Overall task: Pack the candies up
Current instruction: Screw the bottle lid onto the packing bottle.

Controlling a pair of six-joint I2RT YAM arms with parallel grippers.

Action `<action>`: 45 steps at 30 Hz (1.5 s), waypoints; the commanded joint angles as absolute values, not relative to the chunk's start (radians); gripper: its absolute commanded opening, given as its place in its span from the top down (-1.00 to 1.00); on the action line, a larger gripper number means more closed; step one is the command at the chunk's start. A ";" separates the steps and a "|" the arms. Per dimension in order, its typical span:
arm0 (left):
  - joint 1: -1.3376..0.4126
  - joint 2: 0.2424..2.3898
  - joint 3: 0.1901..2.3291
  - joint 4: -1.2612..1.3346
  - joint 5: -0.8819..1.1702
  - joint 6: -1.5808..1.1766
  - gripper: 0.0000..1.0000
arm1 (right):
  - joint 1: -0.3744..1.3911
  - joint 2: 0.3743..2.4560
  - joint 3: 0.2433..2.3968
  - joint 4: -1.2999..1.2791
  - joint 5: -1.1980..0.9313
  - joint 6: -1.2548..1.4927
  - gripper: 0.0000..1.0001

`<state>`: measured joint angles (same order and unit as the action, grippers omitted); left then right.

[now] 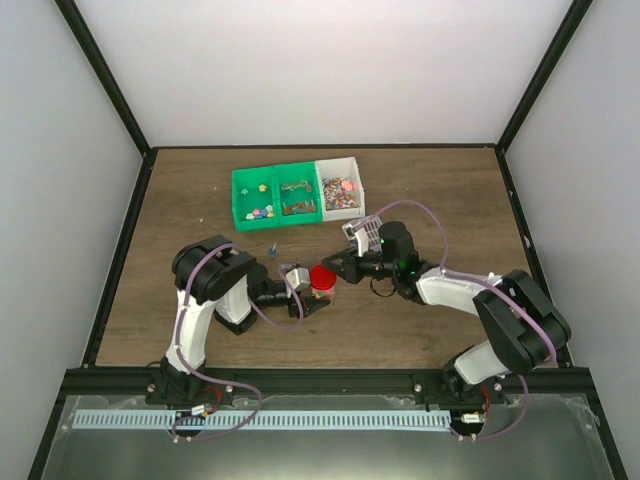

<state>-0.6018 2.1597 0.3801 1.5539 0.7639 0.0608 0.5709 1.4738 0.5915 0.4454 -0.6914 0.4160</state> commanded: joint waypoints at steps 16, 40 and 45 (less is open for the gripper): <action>-0.577 2.257 0.335 1.773 0.690 0.038 0.09 | 0.604 1.485 0.468 0.583 -0.778 0.475 0.99; -0.568 2.263 0.337 1.773 0.705 0.017 0.12 | 0.717 1.317 0.209 0.772 -0.742 0.596 0.98; -0.567 2.264 0.332 1.773 0.706 0.026 0.12 | 0.728 1.249 0.171 0.755 -0.719 0.601 0.98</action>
